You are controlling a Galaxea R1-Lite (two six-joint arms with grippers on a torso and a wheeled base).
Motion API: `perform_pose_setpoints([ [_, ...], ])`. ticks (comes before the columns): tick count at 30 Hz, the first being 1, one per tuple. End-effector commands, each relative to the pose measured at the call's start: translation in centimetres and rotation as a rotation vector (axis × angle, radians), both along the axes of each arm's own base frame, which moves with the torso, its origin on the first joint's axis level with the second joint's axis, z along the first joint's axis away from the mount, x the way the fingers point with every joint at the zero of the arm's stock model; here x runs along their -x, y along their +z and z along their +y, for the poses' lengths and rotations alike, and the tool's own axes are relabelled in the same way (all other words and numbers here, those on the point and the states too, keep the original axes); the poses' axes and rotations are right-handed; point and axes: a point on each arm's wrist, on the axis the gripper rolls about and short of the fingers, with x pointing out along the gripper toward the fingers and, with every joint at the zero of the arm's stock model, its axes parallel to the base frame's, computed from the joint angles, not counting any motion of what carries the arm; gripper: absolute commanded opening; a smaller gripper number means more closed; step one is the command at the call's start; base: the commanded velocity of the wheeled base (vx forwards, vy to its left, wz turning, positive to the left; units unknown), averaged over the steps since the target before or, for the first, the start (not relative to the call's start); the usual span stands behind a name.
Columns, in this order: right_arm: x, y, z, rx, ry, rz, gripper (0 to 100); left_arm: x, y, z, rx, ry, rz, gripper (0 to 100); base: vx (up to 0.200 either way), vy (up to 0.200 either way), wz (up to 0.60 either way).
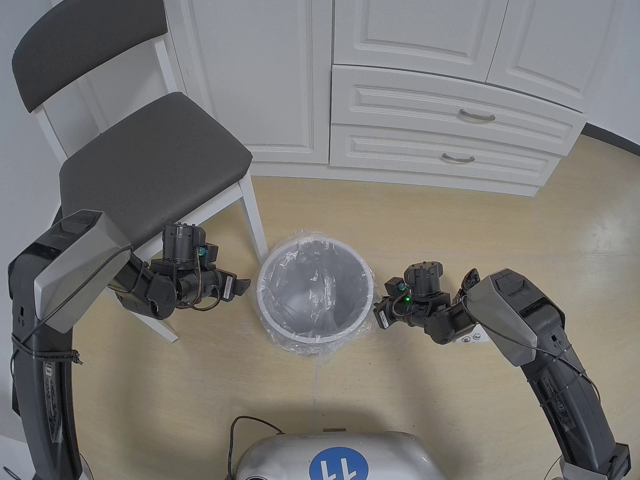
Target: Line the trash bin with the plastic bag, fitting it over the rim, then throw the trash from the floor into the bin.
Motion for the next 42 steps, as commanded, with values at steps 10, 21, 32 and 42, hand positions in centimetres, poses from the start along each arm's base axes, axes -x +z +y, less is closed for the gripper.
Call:
perform_pose_setpoints([
  [10,-1.0,-1.1,0.0,0.015,-0.009,0.011,0,-0.1,-0.2,0.0,0.0,0.0,0.002,100,0.0,0.0,0.0],
  [21,-0.4,-0.3,-0.8,0.019,-0.03,0.032,100,-0.4,-1.0,0.0,-0.001,0.003,0.013,100,0.0,0.0,0.0],
  [32,2.7,3.0,-2.8,-0.092,-0.148,-0.045,100,-1.3,-2.8,-0.2,-0.004,0.006,0.033,100,0.0,0.0,0.0],
  [42,5.2,4.2,-4.8,-0.296,-0.338,-0.175,100,-3.4,-7.0,0.0,-0.014,0.04,0.053,100,0.0,0.0,0.0],
])
